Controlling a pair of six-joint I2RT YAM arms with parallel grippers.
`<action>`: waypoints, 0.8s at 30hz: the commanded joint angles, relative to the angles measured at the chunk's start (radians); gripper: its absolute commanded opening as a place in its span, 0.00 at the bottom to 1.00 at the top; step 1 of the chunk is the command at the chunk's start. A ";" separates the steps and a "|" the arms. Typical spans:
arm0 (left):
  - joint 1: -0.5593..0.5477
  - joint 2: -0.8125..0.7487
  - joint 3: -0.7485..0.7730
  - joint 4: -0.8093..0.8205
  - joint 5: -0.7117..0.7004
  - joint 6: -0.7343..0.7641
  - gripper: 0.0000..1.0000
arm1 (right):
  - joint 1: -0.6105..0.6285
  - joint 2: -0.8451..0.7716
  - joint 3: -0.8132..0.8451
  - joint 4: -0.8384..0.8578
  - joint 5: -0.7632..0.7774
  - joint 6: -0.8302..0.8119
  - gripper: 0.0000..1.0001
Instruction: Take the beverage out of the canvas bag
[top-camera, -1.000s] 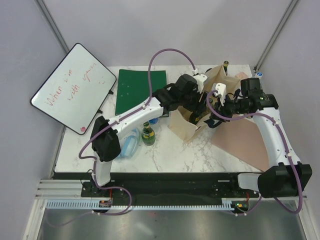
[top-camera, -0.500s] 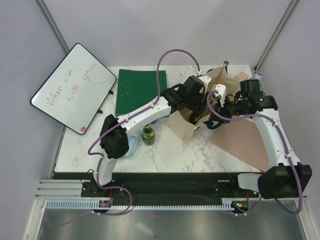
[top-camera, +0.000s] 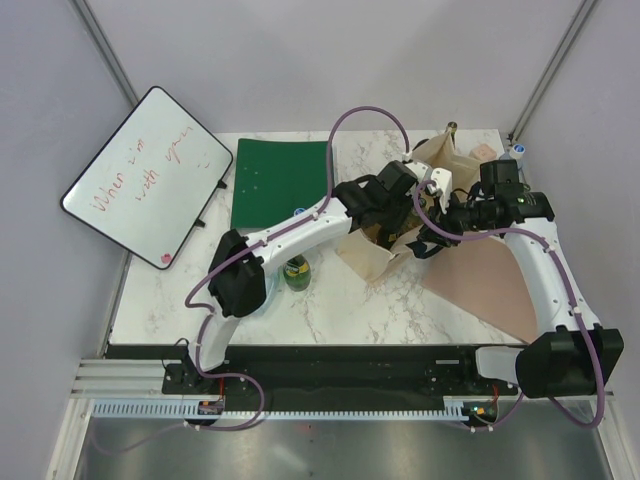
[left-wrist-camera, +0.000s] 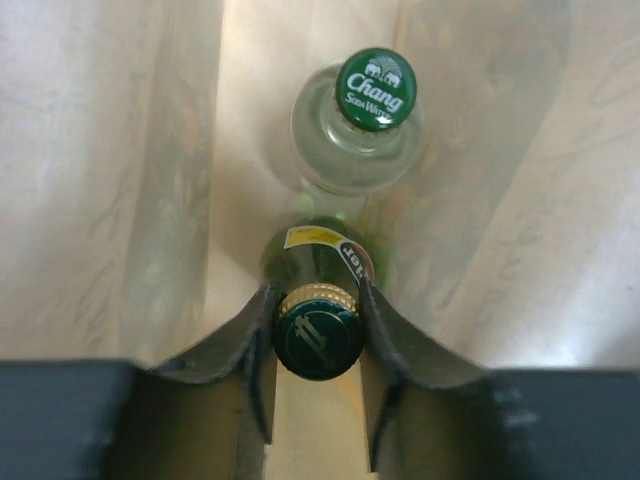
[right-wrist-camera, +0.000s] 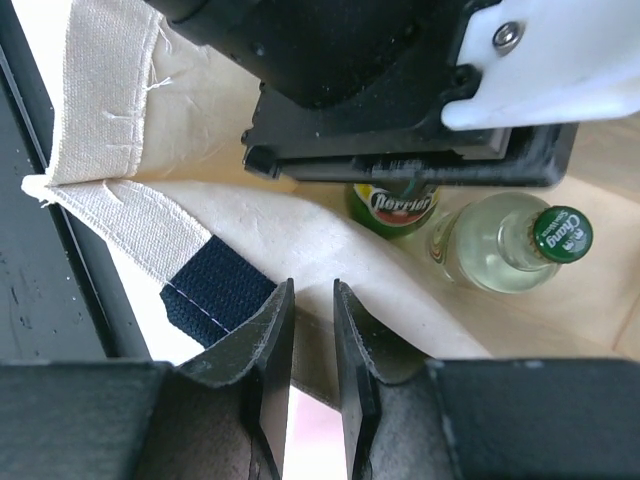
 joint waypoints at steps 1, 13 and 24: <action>-0.005 -0.003 0.068 0.003 -0.020 0.050 0.21 | 0.008 -0.017 -0.017 -0.009 -0.041 0.024 0.30; -0.004 -0.170 0.148 0.003 0.020 0.111 0.02 | -0.007 -0.028 0.059 0.139 -0.027 0.263 0.33; -0.004 -0.284 0.220 0.003 0.032 0.120 0.02 | -0.012 -0.003 0.119 0.174 -0.026 0.299 0.34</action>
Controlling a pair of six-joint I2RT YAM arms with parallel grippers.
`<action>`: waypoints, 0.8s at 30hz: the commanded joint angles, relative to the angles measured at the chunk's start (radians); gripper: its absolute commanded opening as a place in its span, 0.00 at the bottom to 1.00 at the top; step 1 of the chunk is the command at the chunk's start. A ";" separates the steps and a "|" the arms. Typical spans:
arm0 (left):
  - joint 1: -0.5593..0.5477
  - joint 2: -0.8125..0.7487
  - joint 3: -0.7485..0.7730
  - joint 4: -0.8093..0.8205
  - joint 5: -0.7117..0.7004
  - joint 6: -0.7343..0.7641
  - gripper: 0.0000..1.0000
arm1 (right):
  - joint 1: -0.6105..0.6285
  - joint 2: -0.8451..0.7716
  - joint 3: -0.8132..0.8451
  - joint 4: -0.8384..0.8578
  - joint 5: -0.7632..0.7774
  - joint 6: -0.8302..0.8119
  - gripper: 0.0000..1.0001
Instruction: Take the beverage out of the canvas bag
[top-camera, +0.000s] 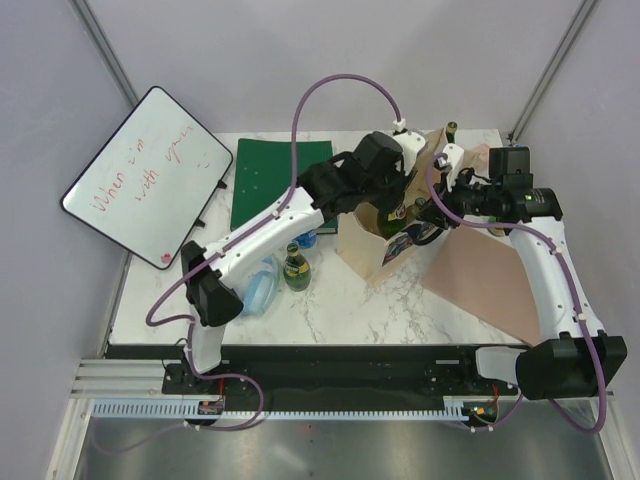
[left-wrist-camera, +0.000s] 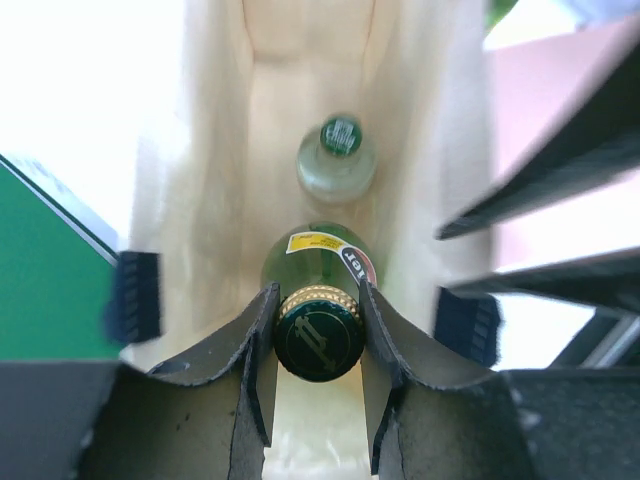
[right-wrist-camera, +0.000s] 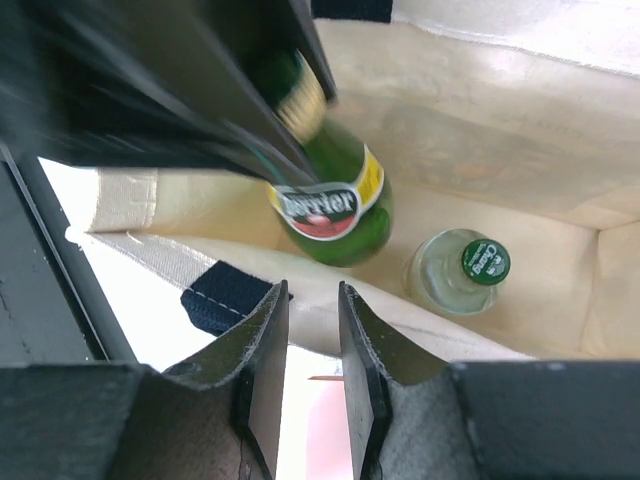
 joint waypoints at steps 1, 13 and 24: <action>-0.003 -0.149 0.112 0.125 0.016 0.042 0.02 | -0.006 0.006 0.055 0.033 -0.029 0.028 0.34; 0.007 -0.278 0.155 0.125 0.023 0.085 0.02 | -0.024 0.015 0.049 0.097 -0.035 0.101 0.35; 0.008 -0.402 0.125 0.117 0.035 0.074 0.02 | -0.023 0.049 0.037 0.116 -0.038 0.108 0.36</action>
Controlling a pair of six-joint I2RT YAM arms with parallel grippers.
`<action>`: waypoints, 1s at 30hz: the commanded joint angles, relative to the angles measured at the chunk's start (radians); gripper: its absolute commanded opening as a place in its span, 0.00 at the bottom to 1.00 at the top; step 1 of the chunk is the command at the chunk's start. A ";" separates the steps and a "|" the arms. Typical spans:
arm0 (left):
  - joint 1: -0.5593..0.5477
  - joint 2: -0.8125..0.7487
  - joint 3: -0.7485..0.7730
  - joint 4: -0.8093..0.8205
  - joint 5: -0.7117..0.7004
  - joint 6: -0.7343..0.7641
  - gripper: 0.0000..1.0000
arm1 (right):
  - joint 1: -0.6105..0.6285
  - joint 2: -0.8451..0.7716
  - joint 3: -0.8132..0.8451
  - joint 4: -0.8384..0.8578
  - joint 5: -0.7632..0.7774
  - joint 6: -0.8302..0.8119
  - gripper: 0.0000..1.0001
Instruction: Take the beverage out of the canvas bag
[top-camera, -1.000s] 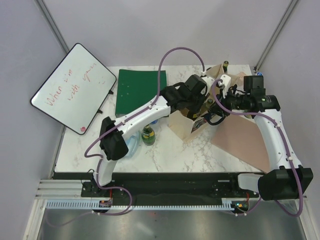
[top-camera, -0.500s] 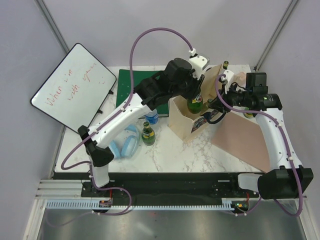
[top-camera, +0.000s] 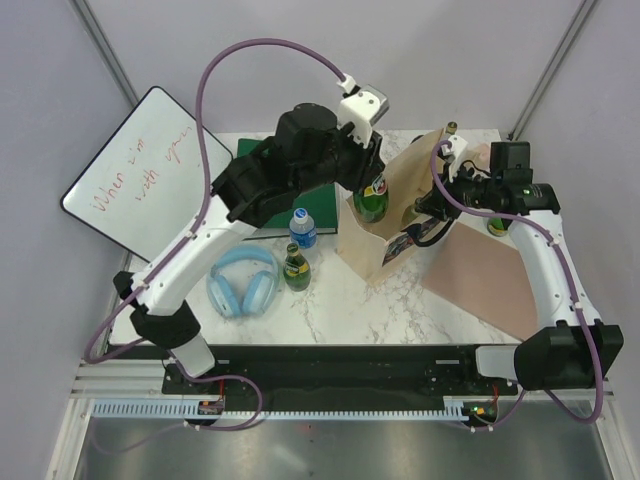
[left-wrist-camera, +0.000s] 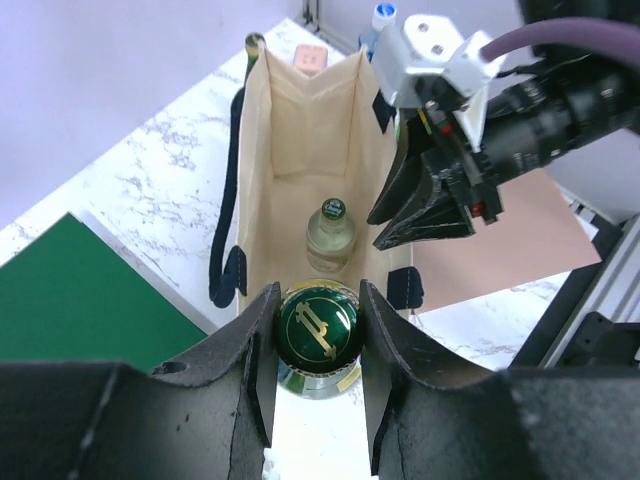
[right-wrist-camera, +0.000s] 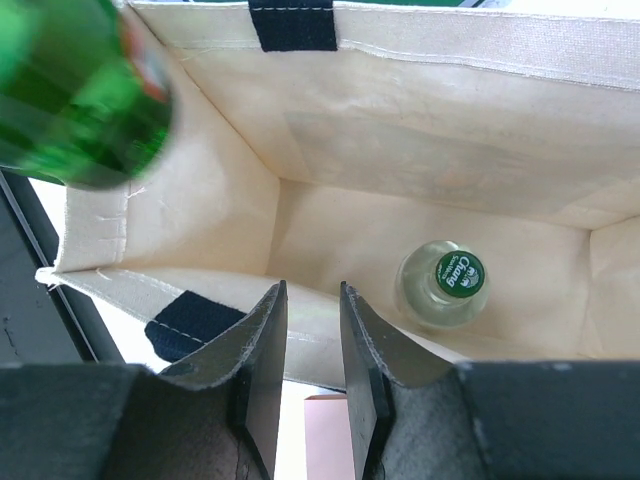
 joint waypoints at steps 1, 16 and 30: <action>0.002 -0.126 0.052 0.143 0.017 0.021 0.02 | -0.003 0.007 0.023 0.034 -0.034 0.012 0.35; 0.001 -0.277 -0.153 0.147 0.074 0.031 0.02 | -0.003 0.033 0.011 0.036 -0.023 0.012 0.36; 0.002 -0.500 -0.696 0.441 0.146 0.048 0.02 | -0.003 0.068 0.012 0.036 -0.009 0.013 0.36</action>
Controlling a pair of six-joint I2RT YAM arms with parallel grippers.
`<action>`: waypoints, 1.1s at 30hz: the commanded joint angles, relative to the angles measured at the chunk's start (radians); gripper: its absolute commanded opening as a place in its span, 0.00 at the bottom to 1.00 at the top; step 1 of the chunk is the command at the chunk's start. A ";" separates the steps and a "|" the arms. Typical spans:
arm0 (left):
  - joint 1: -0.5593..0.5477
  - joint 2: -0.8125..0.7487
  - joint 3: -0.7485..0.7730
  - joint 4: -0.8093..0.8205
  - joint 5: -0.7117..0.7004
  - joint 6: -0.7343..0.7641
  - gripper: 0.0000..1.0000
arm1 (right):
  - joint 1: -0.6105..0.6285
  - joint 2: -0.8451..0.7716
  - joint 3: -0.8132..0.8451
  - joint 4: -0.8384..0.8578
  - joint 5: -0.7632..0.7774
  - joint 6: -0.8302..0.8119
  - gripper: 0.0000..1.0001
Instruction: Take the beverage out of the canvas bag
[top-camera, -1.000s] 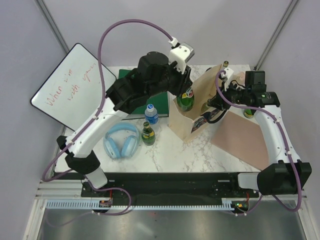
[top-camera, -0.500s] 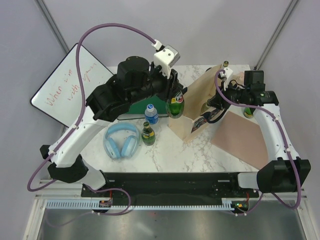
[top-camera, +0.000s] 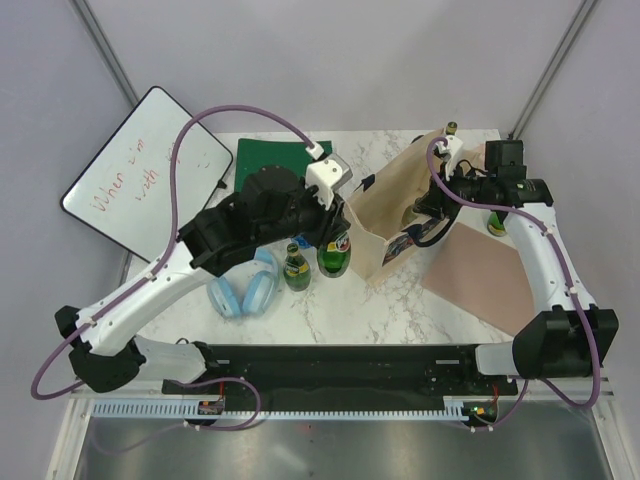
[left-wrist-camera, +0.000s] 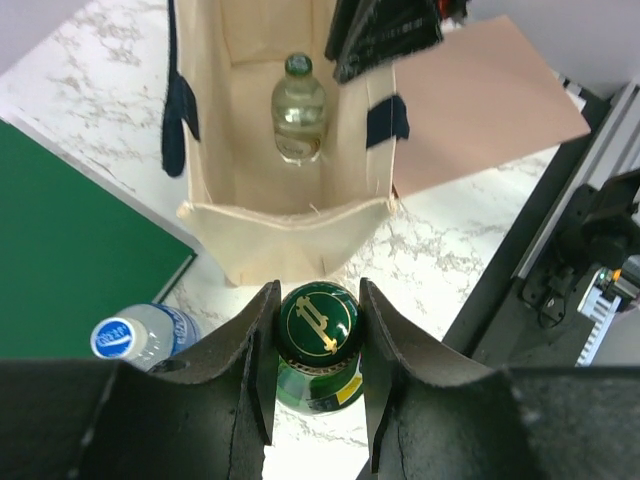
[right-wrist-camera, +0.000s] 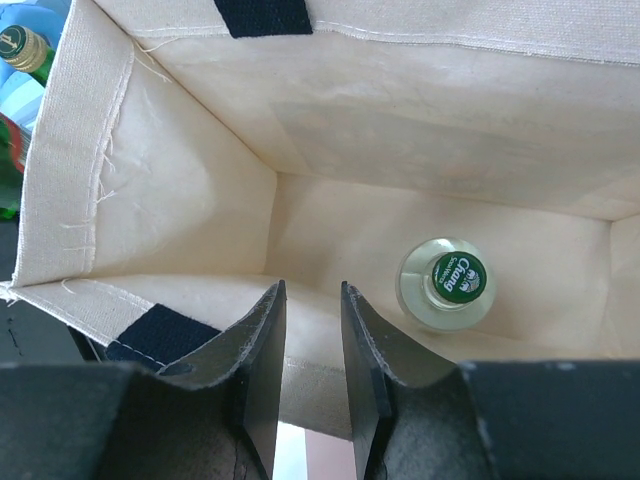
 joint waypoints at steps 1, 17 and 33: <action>0.001 -0.107 -0.149 0.340 0.052 0.038 0.02 | -0.003 0.007 0.012 0.023 -0.008 0.005 0.36; 0.002 -0.105 -0.453 0.538 0.074 0.019 0.02 | -0.003 0.017 -0.017 0.023 -0.007 -0.002 0.36; 0.002 -0.064 -0.590 0.661 0.029 -0.001 0.02 | -0.001 0.027 -0.029 0.023 -0.007 -0.005 0.36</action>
